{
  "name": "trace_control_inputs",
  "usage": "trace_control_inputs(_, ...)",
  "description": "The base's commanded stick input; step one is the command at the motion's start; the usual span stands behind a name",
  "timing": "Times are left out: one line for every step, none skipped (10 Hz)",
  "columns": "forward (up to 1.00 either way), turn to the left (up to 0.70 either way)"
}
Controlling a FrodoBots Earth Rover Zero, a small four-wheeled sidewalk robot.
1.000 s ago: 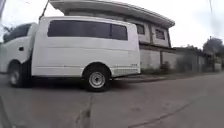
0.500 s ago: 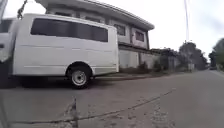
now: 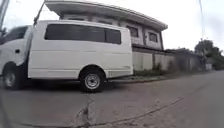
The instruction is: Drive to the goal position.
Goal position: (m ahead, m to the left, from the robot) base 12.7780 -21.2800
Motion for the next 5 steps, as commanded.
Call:
trace_control_inputs(0.70,-0.35)
trace_control_inputs(0.70,-0.35)
trace_control_inputs(0.70,-0.35)
trace_control_inputs(0.70,-0.35)
trace_control_inputs(0.70,-0.35)
